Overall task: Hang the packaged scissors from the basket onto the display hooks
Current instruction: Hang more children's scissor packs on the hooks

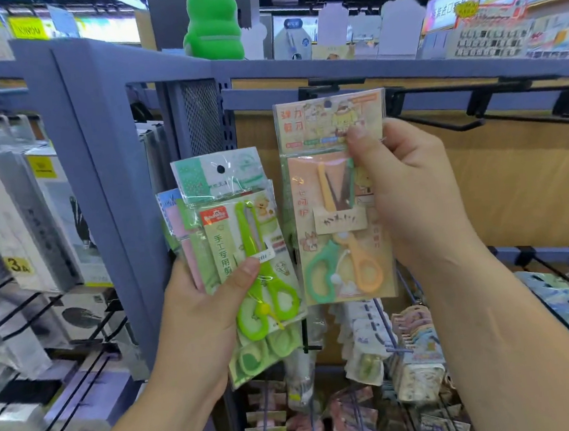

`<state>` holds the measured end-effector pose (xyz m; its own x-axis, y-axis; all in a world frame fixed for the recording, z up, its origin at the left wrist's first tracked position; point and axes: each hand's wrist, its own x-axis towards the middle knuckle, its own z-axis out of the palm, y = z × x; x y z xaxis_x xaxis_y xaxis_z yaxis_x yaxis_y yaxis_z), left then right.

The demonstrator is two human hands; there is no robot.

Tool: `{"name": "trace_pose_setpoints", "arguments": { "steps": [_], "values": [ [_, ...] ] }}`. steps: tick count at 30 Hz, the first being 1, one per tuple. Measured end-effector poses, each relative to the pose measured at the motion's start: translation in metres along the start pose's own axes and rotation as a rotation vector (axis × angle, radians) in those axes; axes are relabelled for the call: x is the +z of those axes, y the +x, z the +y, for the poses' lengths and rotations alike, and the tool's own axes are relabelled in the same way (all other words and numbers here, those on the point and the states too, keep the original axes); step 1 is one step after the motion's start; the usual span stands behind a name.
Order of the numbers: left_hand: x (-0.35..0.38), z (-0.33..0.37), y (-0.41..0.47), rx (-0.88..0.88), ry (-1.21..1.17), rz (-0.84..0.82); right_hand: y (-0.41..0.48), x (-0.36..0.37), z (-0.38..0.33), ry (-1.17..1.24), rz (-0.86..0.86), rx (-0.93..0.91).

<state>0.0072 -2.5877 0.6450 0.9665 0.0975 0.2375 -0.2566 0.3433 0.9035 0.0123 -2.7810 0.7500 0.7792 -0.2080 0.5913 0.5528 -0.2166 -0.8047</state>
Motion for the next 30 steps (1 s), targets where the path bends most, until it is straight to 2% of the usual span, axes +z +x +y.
{"name": "trace_pose_setpoints", "arguments": {
  "steps": [13,17,24,27,30],
  "values": [
    [-0.004,0.002,-0.002,0.055,0.039,-0.003,-0.004,0.000,-0.001,-0.056,0.048,-0.006],
    [-0.004,0.004,-0.002,0.058,0.039,-0.001,0.003,0.002,0.006,-0.099,0.049,0.048],
    [-0.001,0.013,0.000,0.020,-0.014,-0.048,0.029,0.005,0.037,-0.346,0.092,0.061],
    [0.000,0.014,-0.001,-0.005,-0.042,-0.085,0.021,0.004,0.033,-0.270,0.191,0.053],
    [-0.002,0.013,0.000,-0.029,-0.055,-0.123,-0.001,0.005,0.022,-0.183,0.290,-0.035]
  ]
}}
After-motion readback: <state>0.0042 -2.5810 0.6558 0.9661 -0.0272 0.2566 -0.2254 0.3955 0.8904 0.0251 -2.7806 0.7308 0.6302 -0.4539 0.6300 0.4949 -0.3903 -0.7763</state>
